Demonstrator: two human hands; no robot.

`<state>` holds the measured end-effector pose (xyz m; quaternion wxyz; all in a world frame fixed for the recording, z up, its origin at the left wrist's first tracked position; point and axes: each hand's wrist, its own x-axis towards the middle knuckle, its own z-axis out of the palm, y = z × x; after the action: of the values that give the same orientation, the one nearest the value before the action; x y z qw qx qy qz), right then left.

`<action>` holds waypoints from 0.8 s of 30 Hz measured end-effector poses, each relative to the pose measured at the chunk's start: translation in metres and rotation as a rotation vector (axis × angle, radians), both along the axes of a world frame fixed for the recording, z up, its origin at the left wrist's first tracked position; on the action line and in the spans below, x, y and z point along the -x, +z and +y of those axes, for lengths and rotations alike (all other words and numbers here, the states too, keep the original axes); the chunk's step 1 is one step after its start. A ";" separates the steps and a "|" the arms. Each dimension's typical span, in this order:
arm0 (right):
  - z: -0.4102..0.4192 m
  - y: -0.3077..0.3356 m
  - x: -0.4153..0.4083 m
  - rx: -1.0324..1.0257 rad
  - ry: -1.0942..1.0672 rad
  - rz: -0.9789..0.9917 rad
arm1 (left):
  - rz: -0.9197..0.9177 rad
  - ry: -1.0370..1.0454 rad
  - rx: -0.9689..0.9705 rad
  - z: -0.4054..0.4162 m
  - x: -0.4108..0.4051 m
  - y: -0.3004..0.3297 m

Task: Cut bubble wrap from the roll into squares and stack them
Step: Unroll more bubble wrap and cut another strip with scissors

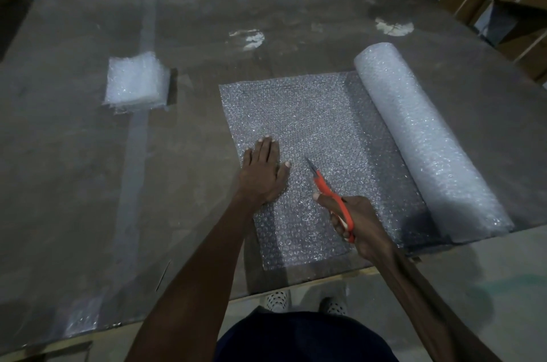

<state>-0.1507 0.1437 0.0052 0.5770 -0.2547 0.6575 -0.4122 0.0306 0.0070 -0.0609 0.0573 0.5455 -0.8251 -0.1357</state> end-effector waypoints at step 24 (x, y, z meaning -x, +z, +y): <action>-0.021 0.001 -0.007 0.004 0.013 0.010 | 0.033 0.006 0.016 -0.001 -0.001 -0.004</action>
<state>-0.1441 0.1227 0.0061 0.5761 -0.2619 0.6578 -0.4084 0.0321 0.0062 -0.0644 0.0756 0.5450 -0.8236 -0.1378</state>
